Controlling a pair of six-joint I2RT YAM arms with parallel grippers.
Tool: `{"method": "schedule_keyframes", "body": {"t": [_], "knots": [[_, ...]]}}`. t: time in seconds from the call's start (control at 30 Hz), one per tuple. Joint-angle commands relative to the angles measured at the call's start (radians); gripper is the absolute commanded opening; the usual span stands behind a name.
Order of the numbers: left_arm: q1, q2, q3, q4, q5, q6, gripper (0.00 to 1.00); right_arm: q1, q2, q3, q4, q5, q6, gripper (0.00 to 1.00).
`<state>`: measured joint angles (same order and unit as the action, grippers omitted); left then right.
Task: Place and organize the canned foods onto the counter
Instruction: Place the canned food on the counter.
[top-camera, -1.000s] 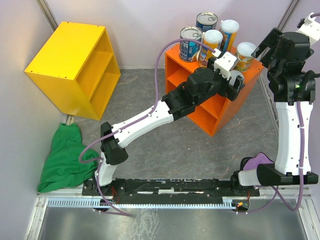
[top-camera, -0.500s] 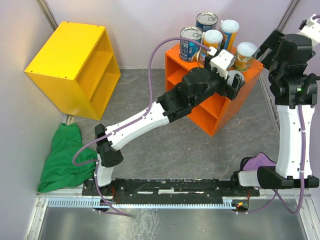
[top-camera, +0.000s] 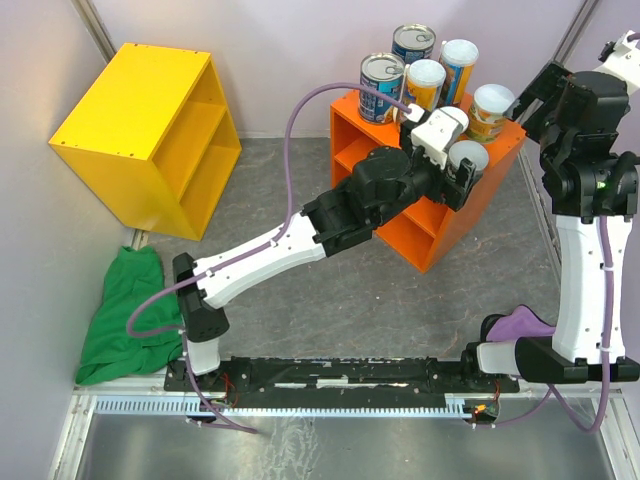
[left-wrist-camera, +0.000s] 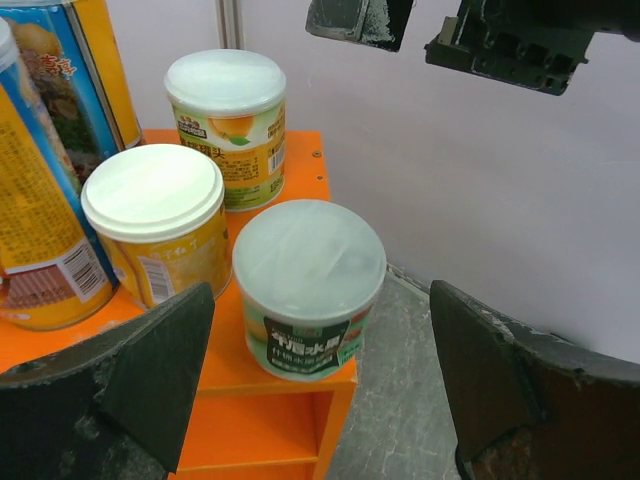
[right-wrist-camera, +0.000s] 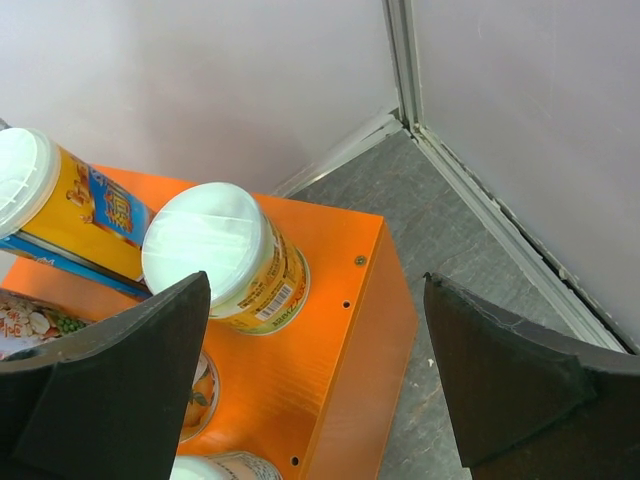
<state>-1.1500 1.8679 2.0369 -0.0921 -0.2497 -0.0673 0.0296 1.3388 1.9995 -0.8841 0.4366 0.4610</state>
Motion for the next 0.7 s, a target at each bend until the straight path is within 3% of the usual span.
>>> {"method": "schedule_keyframes", "body": {"t": [0.0, 0.33, 0.67], "knots": [[-0.015, -0.115, -0.056, 0.092, -0.051, 0.004, 0.94, -0.003, -0.029, 0.020, 0.007, -0.037, 0.020, 0.94], [-0.024, -0.273, -0.271, 0.166, -0.144, 0.002, 0.93, 0.013, -0.054, 0.027, -0.029, -0.096, 0.043, 0.90], [-0.024, -0.422, -0.480, 0.209, -0.210, -0.024, 0.93, 0.149, -0.097, 0.012, -0.089, -0.087, 0.031, 0.85]]}}
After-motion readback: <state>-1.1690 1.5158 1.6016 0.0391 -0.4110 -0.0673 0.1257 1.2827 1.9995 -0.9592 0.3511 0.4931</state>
